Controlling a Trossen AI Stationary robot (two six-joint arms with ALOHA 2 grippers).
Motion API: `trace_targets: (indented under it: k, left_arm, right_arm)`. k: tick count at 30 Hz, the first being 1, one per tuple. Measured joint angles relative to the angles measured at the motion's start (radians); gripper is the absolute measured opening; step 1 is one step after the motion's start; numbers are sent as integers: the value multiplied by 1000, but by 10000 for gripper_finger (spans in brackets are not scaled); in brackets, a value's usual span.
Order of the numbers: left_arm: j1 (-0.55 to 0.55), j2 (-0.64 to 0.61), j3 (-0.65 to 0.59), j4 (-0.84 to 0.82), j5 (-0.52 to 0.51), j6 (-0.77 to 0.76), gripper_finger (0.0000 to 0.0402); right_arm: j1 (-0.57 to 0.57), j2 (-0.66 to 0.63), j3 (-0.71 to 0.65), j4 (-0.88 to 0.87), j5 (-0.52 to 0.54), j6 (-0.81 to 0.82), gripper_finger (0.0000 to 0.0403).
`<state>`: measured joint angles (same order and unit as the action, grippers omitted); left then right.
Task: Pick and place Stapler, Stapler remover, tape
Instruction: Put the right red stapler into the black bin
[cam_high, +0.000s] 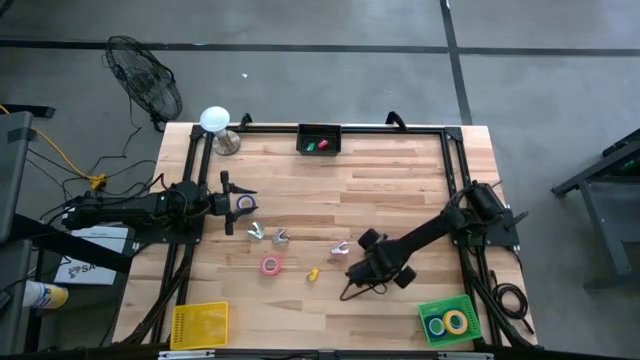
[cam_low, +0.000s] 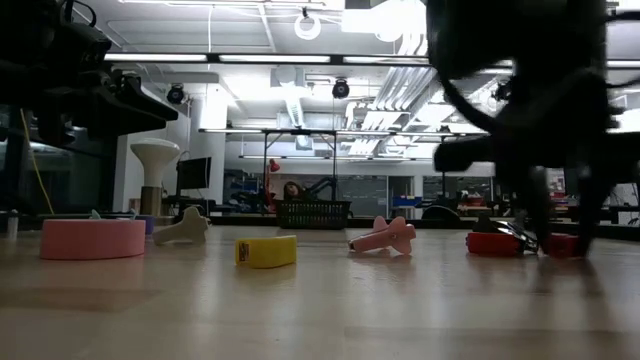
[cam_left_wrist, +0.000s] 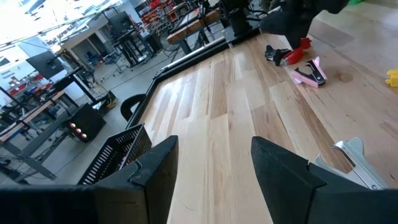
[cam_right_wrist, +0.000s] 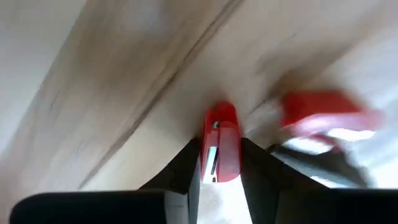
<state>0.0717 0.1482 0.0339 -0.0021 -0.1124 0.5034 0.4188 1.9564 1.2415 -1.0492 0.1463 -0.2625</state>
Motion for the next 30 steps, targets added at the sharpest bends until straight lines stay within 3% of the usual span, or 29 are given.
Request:
trace_targets:
  k: [7, 12, 20, 26, 30]
  left_arm:
    - [0, 0, 0, 0, 0, 0, 197]
    - [0, 0, 0, 0, 0, 0, 197]
    - [0, 0, 0, 0, 0, 0, 197]
    - [0, 0, 0, 0, 0, 0, 197]
    - [0, 0, 0, 0, 0, 0, 197]
  right_arm:
    - [-29, 0, 133, -23, 70, 121, 79]
    - [-114, -1, 236, -43, 156, 122, 79]
    - [-387, -3, 293, 85, 189, -102, 83]
    - [-628, -3, 293, 317, 132, -297, 81]
    - [-771, -3, 293, 489, 35, -314, 81]
